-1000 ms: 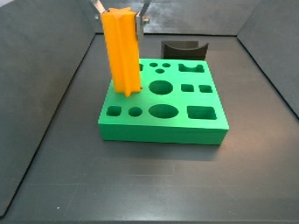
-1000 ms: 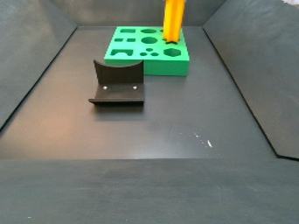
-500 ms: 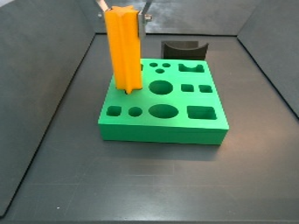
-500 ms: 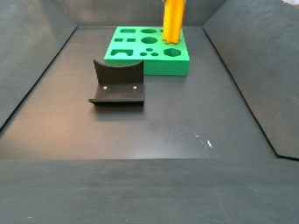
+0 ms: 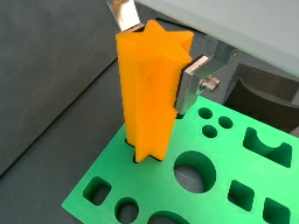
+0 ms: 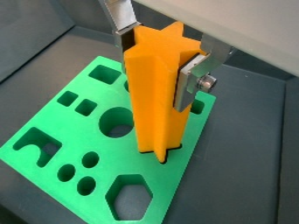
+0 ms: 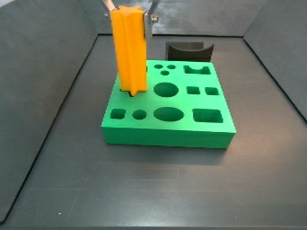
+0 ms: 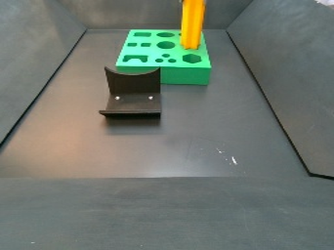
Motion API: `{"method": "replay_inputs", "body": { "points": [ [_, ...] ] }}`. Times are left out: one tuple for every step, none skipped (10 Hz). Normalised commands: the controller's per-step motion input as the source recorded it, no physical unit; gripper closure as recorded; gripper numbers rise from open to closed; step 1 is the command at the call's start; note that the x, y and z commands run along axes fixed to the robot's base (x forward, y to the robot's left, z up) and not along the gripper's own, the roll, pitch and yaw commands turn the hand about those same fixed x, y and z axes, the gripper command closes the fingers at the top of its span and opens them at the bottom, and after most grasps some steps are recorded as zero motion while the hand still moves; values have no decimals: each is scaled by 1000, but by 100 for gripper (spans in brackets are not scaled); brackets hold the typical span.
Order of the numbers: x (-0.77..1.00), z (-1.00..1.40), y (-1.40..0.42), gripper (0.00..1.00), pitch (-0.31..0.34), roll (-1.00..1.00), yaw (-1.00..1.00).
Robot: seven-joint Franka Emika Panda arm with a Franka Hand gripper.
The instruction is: Insert the star object.
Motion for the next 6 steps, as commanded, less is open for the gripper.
{"method": "replay_inputs", "body": {
  "points": [
    [0, -354, 0, 100, 26, 0, -363],
    [-29, -343, 0, 100, 0, 0, -243],
    [0, -386, 0, 100, 0, 0, -123],
    [77, -423, 0, 100, 0, 0, -80],
    [91, -457, 0, 100, 6, 57, -34],
    [46, -451, 0, 100, 1, 87, -11]
  ]
}}
